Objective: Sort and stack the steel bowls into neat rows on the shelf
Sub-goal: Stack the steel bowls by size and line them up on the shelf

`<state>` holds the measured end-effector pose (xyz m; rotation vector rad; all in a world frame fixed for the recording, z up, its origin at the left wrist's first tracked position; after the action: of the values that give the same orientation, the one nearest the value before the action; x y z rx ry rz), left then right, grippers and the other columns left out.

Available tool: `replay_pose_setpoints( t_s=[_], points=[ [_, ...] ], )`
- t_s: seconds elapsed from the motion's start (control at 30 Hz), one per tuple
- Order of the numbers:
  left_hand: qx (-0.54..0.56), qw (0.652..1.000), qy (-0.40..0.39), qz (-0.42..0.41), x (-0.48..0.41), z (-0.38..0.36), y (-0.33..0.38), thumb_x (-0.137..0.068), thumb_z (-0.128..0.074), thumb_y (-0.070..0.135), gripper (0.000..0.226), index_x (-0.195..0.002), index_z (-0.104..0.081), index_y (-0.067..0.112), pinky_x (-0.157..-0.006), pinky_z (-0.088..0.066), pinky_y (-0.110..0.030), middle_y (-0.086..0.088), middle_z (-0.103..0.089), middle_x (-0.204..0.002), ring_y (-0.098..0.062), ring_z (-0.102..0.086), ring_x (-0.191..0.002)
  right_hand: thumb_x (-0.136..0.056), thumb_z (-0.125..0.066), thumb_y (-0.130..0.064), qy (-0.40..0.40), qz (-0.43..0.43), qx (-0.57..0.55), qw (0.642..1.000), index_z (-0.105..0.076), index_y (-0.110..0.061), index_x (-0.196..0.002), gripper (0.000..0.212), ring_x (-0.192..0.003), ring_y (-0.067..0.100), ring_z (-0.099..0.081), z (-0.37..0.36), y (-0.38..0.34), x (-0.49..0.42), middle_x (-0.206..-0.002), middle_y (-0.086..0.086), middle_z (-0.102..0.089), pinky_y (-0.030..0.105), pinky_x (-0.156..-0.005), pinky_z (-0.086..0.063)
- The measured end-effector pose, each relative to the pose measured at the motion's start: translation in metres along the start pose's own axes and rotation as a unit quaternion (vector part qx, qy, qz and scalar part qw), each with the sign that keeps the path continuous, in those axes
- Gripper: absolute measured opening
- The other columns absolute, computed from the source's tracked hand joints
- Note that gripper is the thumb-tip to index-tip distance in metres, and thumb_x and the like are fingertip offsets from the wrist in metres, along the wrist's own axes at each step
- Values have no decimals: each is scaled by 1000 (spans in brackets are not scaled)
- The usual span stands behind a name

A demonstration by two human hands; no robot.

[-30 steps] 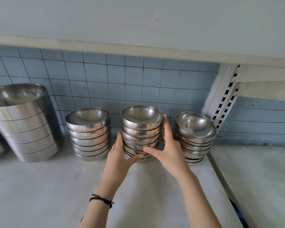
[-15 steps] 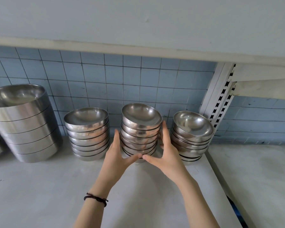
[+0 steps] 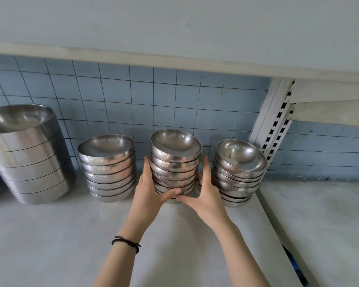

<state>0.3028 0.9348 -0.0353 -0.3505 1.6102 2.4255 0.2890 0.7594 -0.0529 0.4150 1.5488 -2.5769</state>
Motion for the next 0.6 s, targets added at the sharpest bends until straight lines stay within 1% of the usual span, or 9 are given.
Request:
replay_pose_setpoints(
  t_s=[0.07, 0.17, 0.2, 0.3, 0.37, 0.43, 0.5, 0.57, 0.6],
  points=[
    [3, 1000, 5, 1, 0, -1, 0, -58, -83, 50, 125, -153, -7, 20, -114, -33, -37, 3, -38, -151, -11, -33, -141, -67, -86, -46, 0, -5, 1, 1000, 10, -46, -149, 127, -102, -41, -33, 0, 2, 0, -111, -56, -36, -10, -80, -28],
    [3, 1000, 15, 2, 0, -2, 0, -59, -81, 52, 122, -153, -10, 19, -114, -33, -36, 2, -38, -151, -11, -33, -140, -67, -84, -52, -8, -11, 0, 1000, 11, -39, -152, 128, -103, -42, -29, -1, 3, 0, -127, -41, -37, -10, -82, -27],
    [4, 1000, 16, 1, -1, -2, 0, -60, -81, 50, 121, -153, -10, 19, -114, -32, -35, 2, -38, -151, -11, -32, -141, -68, -83, -53, -11, -12, 3, 1000, 12, -37, -153, 128, -103, -42, -30, -1, 2, 0, -128, -38, -39, -10, -82, -27],
    [11, 1000, 9, -3, -4, -3, -1, -66, -84, 41, 116, -153, -11, 18, -115, -32, -38, 3, -37, -151, -11, -31, -141, -70, -82, -53, -19, -7, 14, 1000, 13, -33, -153, 128, -100, -40, -35, 1, 0, -2, -118, -44, -39, -8, -81, -30],
    [23, 1000, 5, -2, -4, -4, -2, -66, -83, 41, 114, -153, -12, 18, -115, -32, -39, 3, -38, -151, -11, -31, -141, -72, -80, -53, -27, 7, 22, 999, 12, -32, -154, 125, -101, -36, -40, 0, -4, -3, -123, -39, -44, -7, -83, -32],
    [33, 999, 5, -3, -2, -4, -2, -66, -82, 41, 114, -153, -12, 19, -115, -31, -40, 3, -36, -152, -11, -29, -142, -74, -80, -51, -32, 18, 15, 999, 9, -36, -154, 120, -108, -32, -41, -2, -6, -2, -130, -36, -44, -5, -87, -32],
    [40, 999, 6, -6, -1, -4, -2, -66, -82, 43, 113, -153, -12, 19, -116, -30, -41, 3, -36, -152, -11, -28, -142, -74, -80, -49, -29, 23, -6, 999, 9, -41, -153, 119, -118, -29, -39, -4, -8, 0, -132, -45, -38, -5, -90, -29],
    [45, 999, 6, -10, -1, -4, -3, -65, -81, 45, 112, -152, -15, 19, -115, -32, -41, 4, -39, -150, -11, -31, -141, -66, -85, -53, -13, 22, -34, 999, 12, -43, -151, 129, -127, -25, -33, -5, -11, 1, -135, -51, -32, -4, -94, -28],
    [49, 999, 6, -11, -1, -4, -3, -65, -81, 45, 111, -151, -17, 20, -114, -33, -41, 5, -42, -148, -11, -34, -139, -61, -88, -54, -8, 19, -47, 999, 14, -45, -150, 136, -130, -22, -32, -7, -13, 1, -139, -49, -30, -3, -96, -29]
  ],
)
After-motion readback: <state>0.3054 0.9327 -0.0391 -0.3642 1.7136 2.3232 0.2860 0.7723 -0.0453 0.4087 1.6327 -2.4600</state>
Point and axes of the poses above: each hand's wrist, its own x-axis away from the middle knuckle, its own z-axis out of the back of the hand, y = z × x, the point moved 5 cm from there along -x, towards the middle knuckle
